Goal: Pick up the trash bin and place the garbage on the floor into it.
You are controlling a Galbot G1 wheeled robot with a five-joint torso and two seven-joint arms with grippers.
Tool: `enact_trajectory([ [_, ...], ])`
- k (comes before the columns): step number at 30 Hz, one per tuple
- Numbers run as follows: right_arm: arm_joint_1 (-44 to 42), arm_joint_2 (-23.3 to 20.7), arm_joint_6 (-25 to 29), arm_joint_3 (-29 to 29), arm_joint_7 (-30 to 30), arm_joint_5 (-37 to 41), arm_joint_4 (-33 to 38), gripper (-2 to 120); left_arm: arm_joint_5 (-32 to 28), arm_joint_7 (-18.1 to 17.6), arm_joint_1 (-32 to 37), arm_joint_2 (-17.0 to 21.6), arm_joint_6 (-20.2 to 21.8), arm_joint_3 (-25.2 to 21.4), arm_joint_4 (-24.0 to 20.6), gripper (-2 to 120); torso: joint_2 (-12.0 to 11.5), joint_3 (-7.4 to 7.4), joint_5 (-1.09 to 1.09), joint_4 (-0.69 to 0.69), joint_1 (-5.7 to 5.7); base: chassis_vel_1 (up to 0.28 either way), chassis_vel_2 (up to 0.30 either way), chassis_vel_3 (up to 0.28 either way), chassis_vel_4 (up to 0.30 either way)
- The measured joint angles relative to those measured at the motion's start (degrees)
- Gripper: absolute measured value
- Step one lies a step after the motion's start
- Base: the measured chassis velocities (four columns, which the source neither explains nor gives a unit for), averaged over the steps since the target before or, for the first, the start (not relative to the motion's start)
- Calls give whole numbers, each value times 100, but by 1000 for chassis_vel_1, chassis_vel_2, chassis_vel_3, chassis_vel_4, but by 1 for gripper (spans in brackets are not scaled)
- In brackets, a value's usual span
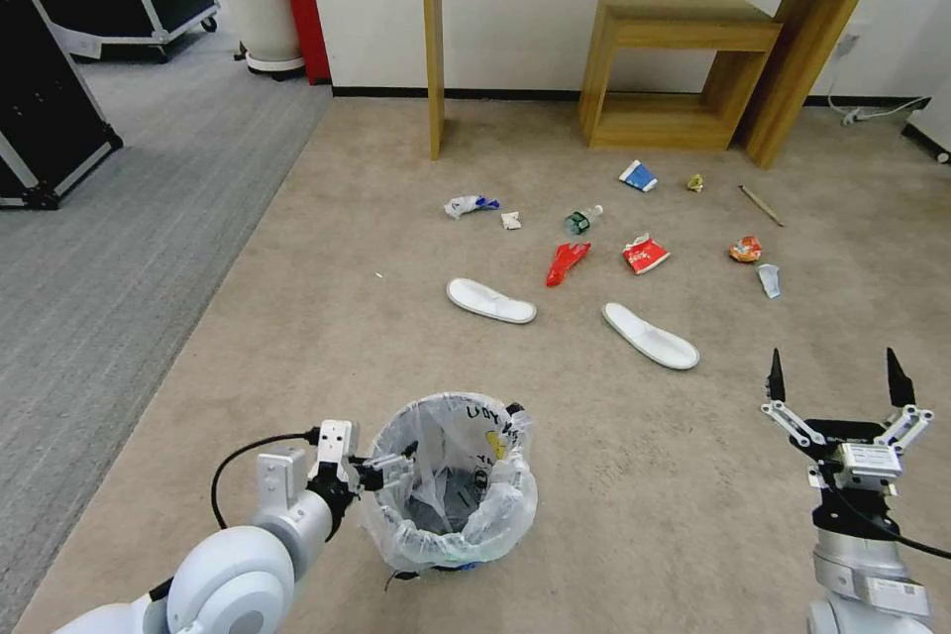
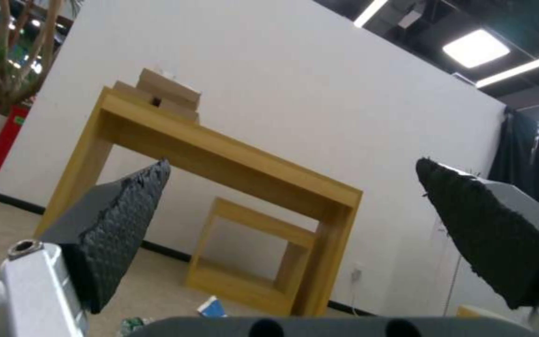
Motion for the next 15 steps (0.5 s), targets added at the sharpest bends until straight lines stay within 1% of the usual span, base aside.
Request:
enact_trajectory([
  [4,-4,-1,13,15,0,7,-4,100,-123,-67,-81,4,16,46,-32,100,0,0,0,0,-1,0,0,0,0],
  [7,-15,5,26,27,-3,19,-5,100,-303,-135,-231,18,21,134,-49,100,0,0,0,-1,0,0,0,0,0],
  [8,-18,23,30,29,-6,23,3,100,-429,-162,-391,19,20,231,-38,100,0,0,1,0,0,0,0,0,0],
  [10,-18,32,31,29,-12,23,13,100,-477,-178,-591,-31,1,354,55,100,0,0,1,0,-1,0,0,0,0],
  [15,-15,34,30,28,-14,23,33,100,-520,-195,-846,-89,-21,546,203,100,0,0,0,-2,-1,0,0,0,0],
])
